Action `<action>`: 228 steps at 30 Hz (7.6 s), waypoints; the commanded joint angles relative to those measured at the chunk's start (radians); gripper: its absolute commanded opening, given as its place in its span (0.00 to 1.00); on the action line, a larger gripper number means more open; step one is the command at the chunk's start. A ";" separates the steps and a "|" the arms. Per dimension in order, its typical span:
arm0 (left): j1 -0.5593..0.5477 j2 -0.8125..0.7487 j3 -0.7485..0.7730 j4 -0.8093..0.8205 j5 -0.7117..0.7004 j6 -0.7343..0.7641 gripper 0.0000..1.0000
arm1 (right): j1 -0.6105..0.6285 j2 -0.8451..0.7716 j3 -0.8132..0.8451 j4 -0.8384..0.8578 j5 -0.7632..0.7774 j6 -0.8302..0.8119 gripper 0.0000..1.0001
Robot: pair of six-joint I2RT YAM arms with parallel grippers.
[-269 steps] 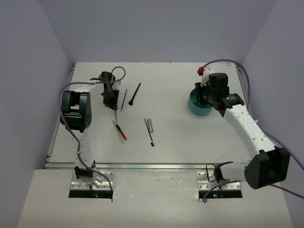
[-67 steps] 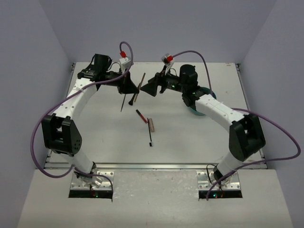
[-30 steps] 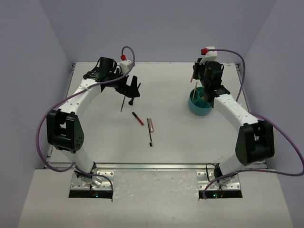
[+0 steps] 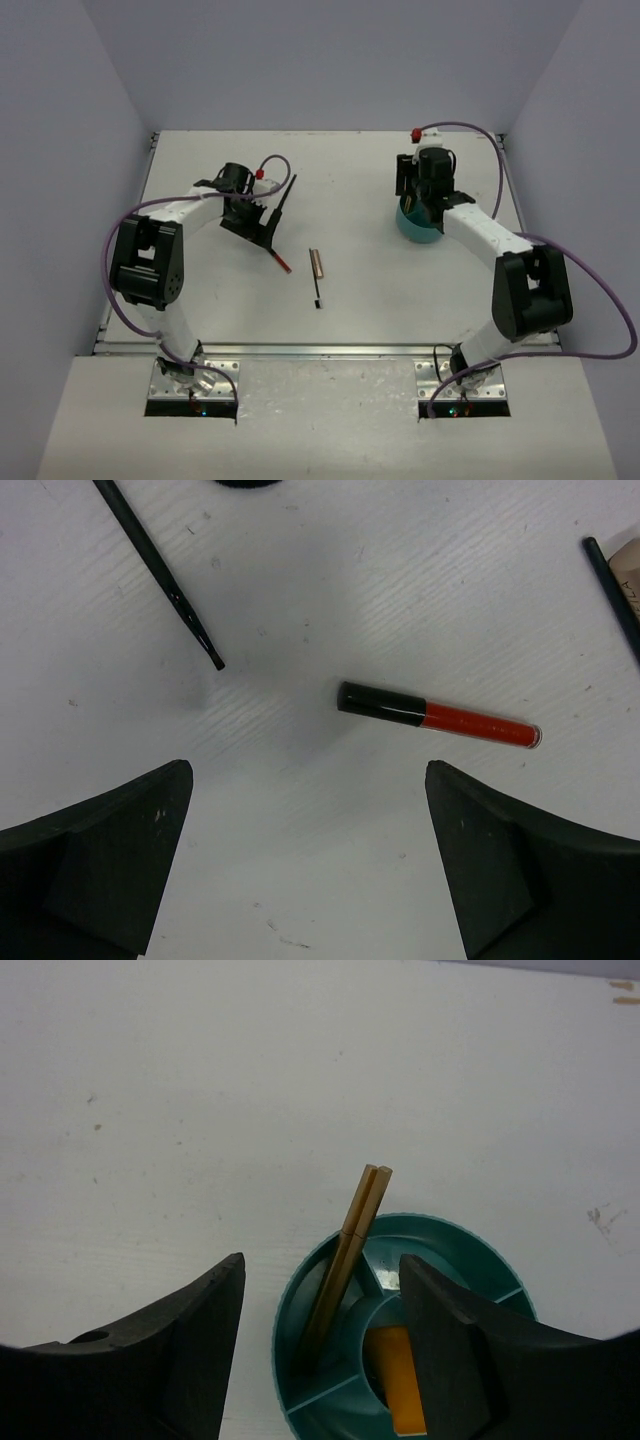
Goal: Organize the makeup
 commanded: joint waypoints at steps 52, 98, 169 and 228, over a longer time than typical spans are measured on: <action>0.041 0.181 0.550 -0.233 0.619 0.342 0.00 | 0.281 -0.279 -0.039 -0.143 -0.312 -0.093 0.68; -0.009 -0.220 0.076 0.996 0.787 -0.821 0.00 | 0.290 0.071 0.180 0.395 -0.654 0.369 0.01; -0.265 -0.350 0.131 0.198 0.745 0.688 0.80 | 0.238 -0.227 0.131 -0.410 -0.770 -1.056 0.00; -0.218 -0.326 0.083 0.655 0.508 0.043 0.00 | 0.042 -0.190 0.168 -0.105 -0.680 -0.061 0.95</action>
